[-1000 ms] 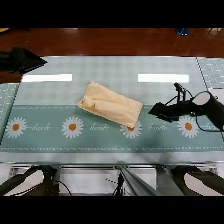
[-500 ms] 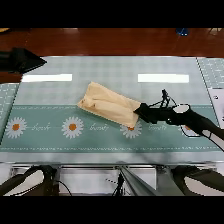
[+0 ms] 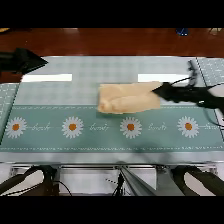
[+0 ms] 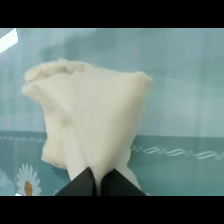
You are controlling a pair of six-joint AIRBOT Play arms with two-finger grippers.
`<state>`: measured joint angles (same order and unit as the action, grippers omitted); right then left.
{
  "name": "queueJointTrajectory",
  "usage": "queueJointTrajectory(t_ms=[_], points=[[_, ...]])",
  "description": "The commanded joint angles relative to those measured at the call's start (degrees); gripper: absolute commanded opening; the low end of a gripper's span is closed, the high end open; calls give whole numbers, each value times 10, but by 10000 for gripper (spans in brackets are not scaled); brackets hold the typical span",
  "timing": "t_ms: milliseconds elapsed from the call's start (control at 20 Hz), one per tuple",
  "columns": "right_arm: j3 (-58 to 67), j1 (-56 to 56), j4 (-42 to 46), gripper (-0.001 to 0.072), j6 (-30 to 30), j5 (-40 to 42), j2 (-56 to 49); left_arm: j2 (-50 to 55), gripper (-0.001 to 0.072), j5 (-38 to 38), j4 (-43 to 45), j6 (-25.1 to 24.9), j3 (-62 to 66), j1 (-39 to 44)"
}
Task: Fold the shirts.
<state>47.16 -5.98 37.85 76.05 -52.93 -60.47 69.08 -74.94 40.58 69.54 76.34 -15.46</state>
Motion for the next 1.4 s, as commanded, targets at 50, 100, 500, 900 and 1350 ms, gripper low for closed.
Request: queueJointTrajectory(t_ms=[50, 100, 500, 900, 1350], points=[[86, -249, 205, 22, 68, -198, 116, 31, 331, 3, 0, 2, 0, 1], [96, -313, 234, 22, 65, -239, 127, 35, 332, 3, 0, 2, 0, 1], [103, -560, 479, 21, 97, -329, 141, 40, 331, 21, 0, 2, 0, 0], [103, -656, 683, 22, 134, -370, 141, 40, 331, 55, 0, -25, 0, 0], [42, -746, 769, 546, 91, -405, 176, 40, 330, 90, 0, -31, 0, -14]])
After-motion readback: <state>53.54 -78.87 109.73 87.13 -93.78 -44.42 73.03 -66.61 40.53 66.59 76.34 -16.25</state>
